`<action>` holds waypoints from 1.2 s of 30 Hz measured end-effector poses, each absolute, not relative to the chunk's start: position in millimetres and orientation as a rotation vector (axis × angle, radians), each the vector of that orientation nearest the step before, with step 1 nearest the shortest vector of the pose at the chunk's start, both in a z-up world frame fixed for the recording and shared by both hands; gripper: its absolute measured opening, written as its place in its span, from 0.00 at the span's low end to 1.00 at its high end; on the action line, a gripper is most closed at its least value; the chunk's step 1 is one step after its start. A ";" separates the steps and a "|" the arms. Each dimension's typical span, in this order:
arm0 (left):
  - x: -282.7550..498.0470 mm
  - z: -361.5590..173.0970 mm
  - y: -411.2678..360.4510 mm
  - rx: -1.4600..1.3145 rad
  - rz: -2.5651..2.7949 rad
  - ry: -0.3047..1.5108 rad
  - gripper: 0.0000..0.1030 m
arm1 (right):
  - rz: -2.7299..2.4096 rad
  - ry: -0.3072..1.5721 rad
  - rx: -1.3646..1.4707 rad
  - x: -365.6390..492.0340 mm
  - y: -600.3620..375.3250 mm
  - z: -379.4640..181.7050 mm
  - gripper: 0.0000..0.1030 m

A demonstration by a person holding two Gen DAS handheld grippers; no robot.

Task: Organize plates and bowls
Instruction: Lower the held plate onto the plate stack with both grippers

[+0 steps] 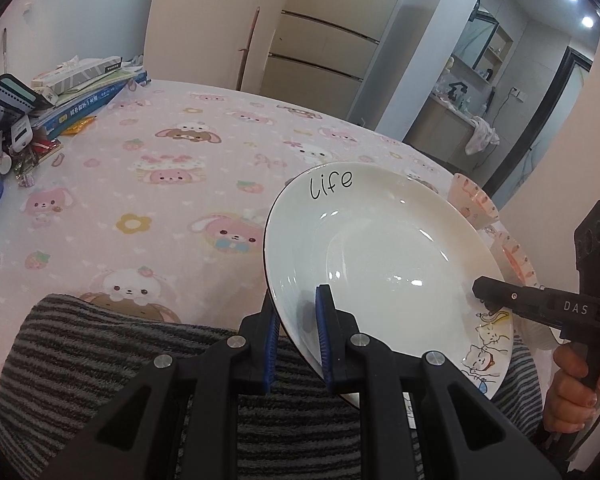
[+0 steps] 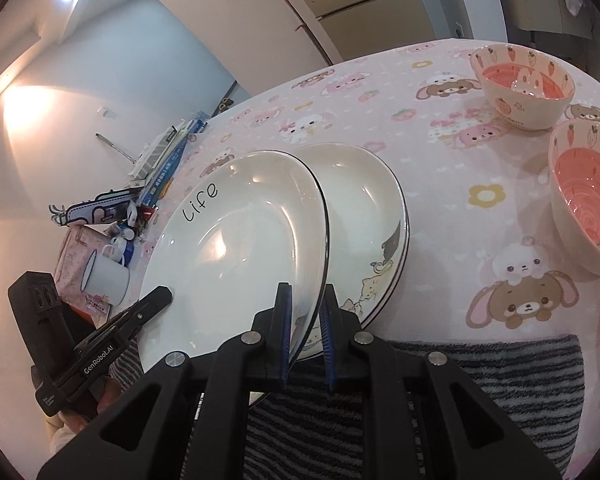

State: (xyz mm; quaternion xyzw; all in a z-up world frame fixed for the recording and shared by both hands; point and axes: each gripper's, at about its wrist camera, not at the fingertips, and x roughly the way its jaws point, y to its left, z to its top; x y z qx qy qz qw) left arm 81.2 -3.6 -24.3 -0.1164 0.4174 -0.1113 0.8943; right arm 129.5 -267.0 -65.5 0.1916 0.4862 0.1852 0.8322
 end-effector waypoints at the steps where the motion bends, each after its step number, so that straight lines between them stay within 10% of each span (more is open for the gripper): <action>1: 82.1 -25.7 -4.5 -0.234 -0.228 0.866 0.16 | 0.392 1.037 0.406 130.3 -267.2 -67.8 0.14; 36: 92.6 -36.2 -19.3 -0.162 -0.199 0.800 0.23 | 0.319 1.030 0.284 131.7 -256.9 -80.1 0.19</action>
